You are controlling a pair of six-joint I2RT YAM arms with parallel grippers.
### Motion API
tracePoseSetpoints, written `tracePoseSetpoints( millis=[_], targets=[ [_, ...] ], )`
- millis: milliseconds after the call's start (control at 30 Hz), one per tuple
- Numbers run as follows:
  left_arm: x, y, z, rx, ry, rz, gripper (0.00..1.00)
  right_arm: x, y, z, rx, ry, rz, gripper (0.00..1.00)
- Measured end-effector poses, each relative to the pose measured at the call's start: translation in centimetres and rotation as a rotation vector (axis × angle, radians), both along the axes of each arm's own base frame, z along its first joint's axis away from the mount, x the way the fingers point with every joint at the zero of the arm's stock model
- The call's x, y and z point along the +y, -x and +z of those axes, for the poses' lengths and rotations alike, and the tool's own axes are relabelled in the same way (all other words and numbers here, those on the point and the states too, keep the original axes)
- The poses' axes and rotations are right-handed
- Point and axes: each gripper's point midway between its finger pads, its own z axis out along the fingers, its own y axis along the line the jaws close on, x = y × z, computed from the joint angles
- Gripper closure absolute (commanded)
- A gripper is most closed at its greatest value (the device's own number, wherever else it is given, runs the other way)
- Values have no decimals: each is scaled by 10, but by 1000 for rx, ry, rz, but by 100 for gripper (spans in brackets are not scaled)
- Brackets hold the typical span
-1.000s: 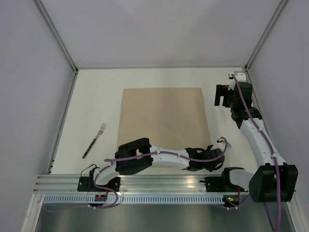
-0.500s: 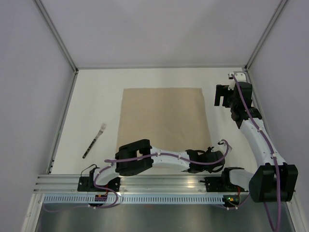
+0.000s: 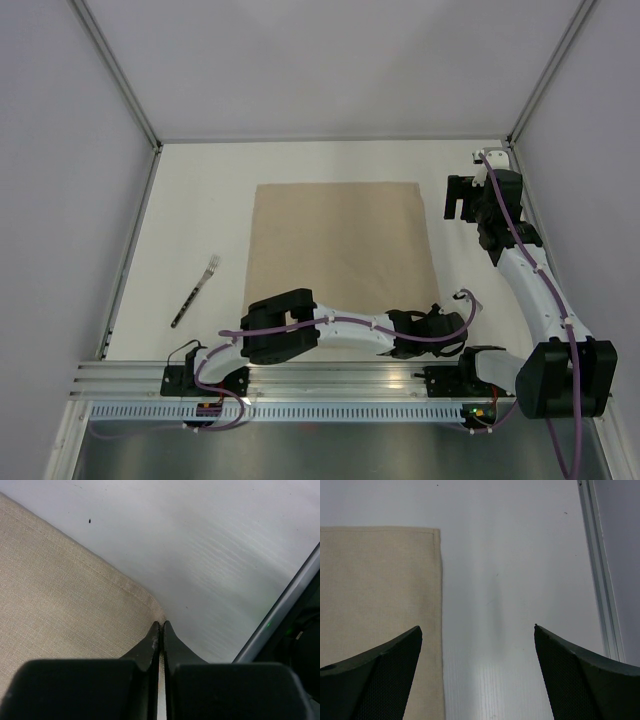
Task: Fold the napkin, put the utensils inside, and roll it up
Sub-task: Fold the napkin
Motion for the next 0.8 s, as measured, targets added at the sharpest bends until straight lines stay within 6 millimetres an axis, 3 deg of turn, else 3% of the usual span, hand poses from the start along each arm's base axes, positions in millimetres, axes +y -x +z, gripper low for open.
tracePoseSetpoints(
  millis=[300, 467, 633, 800],
  targets=[
    [-2, 8, 3, 43, 7, -41, 98, 0, 0, 0, 0, 0, 0, 2],
    [5, 4, 20, 88, 37, -51, 98, 0, 0, 0, 0, 0, 0, 2],
    [22, -22, 60, 139, 126, 0, 98, 0, 0, 0, 1, 1, 0, 2],
    [59, -75, 91, 190, 218, 120, 98, 0, 0, 0, 0, 1, 0, 2]
  ],
)
